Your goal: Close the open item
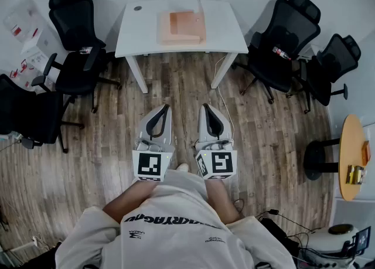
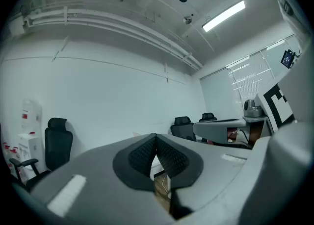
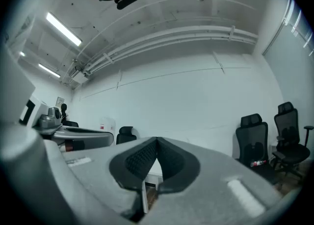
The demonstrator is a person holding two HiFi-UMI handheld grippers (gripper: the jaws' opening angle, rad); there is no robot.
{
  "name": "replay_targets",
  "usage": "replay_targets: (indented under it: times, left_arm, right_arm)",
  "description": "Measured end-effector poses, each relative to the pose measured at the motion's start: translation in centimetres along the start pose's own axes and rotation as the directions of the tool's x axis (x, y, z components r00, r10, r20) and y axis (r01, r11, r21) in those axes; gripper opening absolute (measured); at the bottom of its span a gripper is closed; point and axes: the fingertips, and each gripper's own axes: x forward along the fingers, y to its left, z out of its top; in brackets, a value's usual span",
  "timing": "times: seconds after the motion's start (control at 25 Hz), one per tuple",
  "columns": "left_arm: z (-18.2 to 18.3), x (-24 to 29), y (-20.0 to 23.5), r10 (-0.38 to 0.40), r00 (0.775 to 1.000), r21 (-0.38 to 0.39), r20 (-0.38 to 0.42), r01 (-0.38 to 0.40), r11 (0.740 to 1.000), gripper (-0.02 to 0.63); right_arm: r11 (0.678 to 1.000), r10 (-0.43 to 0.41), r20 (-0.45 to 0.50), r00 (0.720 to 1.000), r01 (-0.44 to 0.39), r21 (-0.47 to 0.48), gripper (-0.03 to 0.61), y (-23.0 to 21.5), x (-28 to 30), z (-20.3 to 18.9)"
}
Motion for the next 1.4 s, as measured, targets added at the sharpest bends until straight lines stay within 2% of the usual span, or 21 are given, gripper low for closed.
replay_targets:
  times: [0.8, 1.08, 1.4]
  left_arm:
    - [-2.9, 2.5, -3.0, -0.007, 0.998, -0.001, -0.055, 0.007, 1.0, -0.006]
    - [-3.8, 5.9, -1.9, -0.001, 0.998, -0.014, -0.065, 0.0, 1.0, -0.006]
    - [-5.1, 13.0, 1.8, 0.028, 0.997, -0.03, -0.071, -0.03, 0.999, -0.006]
  right_arm:
    - [0.998, -0.004, -0.041, 0.999, 0.006, 0.058, -0.002, -3.9, -0.2, -2.7]
    - [0.999, -0.006, -0.057, 0.998, 0.009, 0.05, -0.002, -5.7, 3.1, -4.0]
    - [0.999, 0.005, -0.075, 0.997, -0.002, 0.039, -0.002, -8.4, 10.5, -5.3]
